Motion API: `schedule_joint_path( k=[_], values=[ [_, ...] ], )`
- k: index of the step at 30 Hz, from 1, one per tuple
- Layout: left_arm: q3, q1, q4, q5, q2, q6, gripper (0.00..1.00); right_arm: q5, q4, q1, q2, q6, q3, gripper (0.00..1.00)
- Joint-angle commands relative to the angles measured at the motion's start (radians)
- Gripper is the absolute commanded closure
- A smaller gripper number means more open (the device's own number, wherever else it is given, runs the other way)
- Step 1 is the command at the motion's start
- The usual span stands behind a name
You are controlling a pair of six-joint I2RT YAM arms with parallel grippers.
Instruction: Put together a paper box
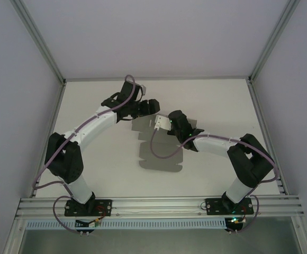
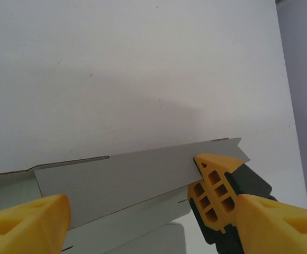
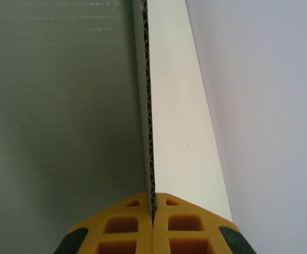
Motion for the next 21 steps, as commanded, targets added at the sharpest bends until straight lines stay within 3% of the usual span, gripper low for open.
schedule_joint_path(
  k=[1,4,9,21],
  values=[
    [0.027,0.005,-0.044,0.040,0.026,0.021,0.26,-0.032,0.041,0.004,-0.033,0.053,0.014,1.00],
    [0.016,0.003,-0.041,0.074,0.023,0.016,0.32,-0.007,0.052,0.005,-0.025,0.061,0.018,1.00],
    [-0.004,0.003,-0.048,0.073,0.001,0.004,0.33,0.004,0.086,0.003,-0.032,0.088,0.013,1.00],
    [-0.030,0.003,0.044,0.165,0.033,-0.107,0.39,-0.111,0.095,0.004,-0.079,0.179,0.001,1.00]
  ],
)
